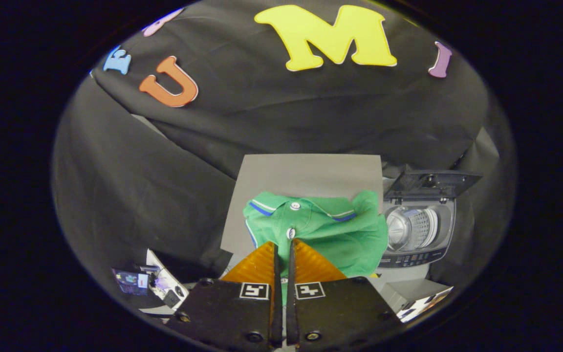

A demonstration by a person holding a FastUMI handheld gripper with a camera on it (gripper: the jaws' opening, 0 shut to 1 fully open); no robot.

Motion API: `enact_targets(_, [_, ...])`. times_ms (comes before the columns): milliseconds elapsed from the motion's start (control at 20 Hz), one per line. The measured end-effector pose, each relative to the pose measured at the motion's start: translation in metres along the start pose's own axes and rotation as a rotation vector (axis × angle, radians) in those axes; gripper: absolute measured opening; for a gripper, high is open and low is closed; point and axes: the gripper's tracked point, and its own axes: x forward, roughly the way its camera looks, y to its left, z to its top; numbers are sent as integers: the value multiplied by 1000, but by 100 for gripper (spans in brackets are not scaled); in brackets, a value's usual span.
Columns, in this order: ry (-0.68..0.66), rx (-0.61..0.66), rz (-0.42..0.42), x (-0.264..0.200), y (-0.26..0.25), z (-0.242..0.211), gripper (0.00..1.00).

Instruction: Put the clothes into the washing machine and then close the washing machine lid.

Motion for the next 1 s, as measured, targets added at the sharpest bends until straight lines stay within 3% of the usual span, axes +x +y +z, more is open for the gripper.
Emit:
enact_targets(500, [-118,-7,66,-84,8,7,7])
enact_targets(850, [-200,29,55,-148,-15,11,6])
enact_targets(1000, [-228,49,12,-169,-43,13,6])
